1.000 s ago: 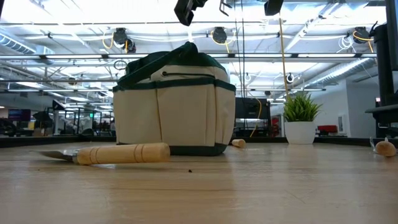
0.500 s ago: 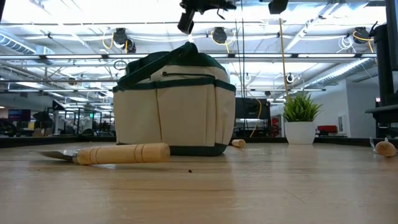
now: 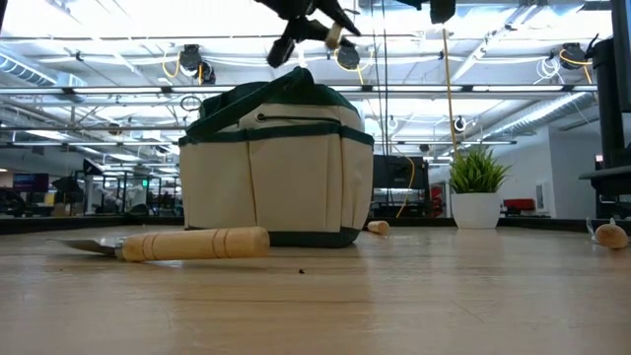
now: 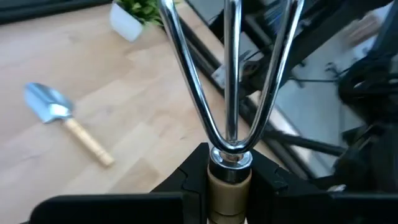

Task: Pick & Place Garden tools in Gardening bag
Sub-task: Put the brown hand rake into the gardening bag

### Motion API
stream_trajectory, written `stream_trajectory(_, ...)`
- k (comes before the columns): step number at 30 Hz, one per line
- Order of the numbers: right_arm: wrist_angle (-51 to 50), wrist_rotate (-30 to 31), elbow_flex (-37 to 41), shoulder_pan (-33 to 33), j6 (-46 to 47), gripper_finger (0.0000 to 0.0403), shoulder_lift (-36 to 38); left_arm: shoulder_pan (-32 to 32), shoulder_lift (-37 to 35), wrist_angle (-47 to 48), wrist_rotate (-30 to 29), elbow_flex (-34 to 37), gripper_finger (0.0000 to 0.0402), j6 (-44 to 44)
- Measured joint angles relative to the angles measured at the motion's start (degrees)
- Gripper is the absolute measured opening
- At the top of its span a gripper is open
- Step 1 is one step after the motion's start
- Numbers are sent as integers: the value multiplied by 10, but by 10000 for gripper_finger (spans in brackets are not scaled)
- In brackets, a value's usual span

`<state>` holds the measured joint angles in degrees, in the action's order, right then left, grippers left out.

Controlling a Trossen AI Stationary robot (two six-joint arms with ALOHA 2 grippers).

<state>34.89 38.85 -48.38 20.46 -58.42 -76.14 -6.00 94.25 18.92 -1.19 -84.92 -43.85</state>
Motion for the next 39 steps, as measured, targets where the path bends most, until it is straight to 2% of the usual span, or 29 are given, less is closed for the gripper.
stream_trajectory(5, -6, 104, 0, 17, 35, 196, 0, 23, -13, 59, -54, 1, 60, 29)
stream_trajectory(10, -21, 167, 0, 25, 52, 196, 0, 73, -27, 91, -127, 0, 60, 48)
stream_trajectory(16, -41, 170, 0, 25, 72, 196, 0, 152, -26, 131, -250, 0, 60, 64)
stream_trajectory(21, -44, 188, 0, 25, 71, 196, 0, 193, -26, 161, -348, 11, 60, 60)
stream_trajectory(25, -49, 231, 0, 25, 69, 196, 0, 211, -27, 158, -380, 26, 60, 46)
stream_trajectory(32, -52, 288, 0, 25, 68, 196, 0, 227, -26, 112, -409, 92, 60, 5)
stream_trajectory(39, -52, 289, 0, 25, 68, 196, 0, 235, -26, 41, -419, 154, 60, -7)
